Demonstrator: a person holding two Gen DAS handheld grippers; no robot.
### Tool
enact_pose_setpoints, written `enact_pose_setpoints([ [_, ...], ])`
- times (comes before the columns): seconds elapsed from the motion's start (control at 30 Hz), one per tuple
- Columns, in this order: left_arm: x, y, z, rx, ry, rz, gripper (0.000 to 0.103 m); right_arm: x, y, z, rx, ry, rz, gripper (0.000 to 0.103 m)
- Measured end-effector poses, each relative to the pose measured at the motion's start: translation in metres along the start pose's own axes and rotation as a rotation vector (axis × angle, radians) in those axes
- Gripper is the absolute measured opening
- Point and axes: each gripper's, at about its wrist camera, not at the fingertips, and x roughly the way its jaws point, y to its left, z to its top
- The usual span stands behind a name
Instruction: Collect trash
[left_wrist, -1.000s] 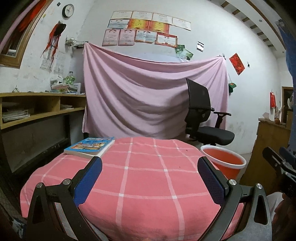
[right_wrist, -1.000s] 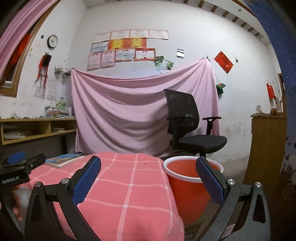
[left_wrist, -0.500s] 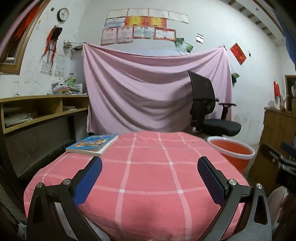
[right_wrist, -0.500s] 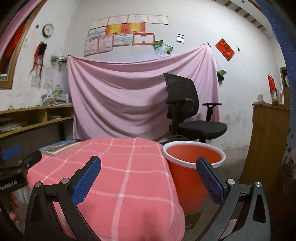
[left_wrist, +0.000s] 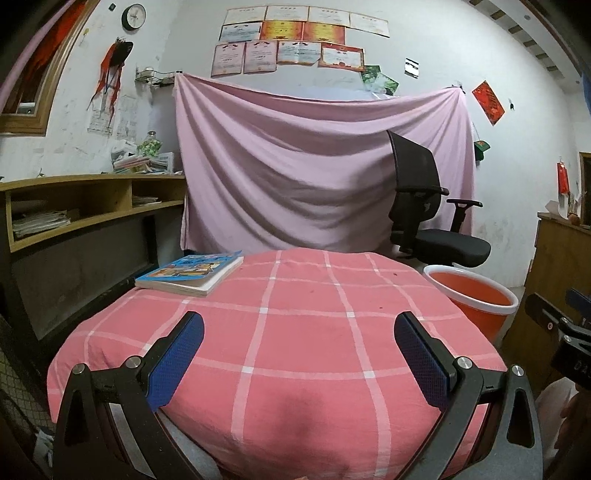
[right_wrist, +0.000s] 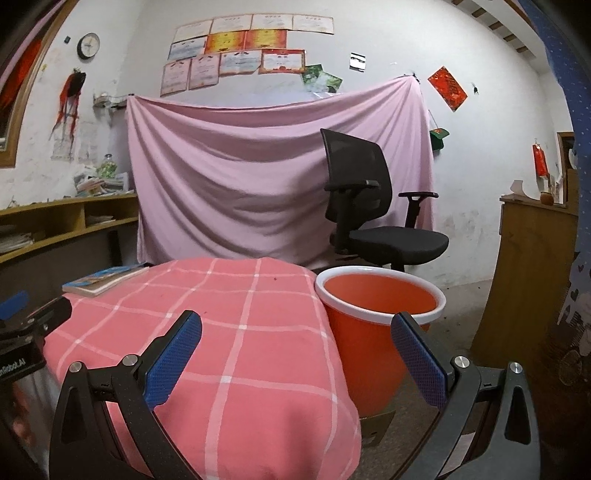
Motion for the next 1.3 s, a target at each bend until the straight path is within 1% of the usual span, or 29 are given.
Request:
enact_pose_setpoints([
  [0.7,-0.0038,0.0015,-0.0003,0.023,-0.014,-0.006,0.101,0.0008,0.0005,0.0001,0.004,0.004,0.001,0.103],
  [1.3,-0.0037,0.0021,-0.0003,0.023,-0.015,-0.006,0.101,0.0001,0.0035,-0.0010,0.003,0.011,0.006,0.103],
])
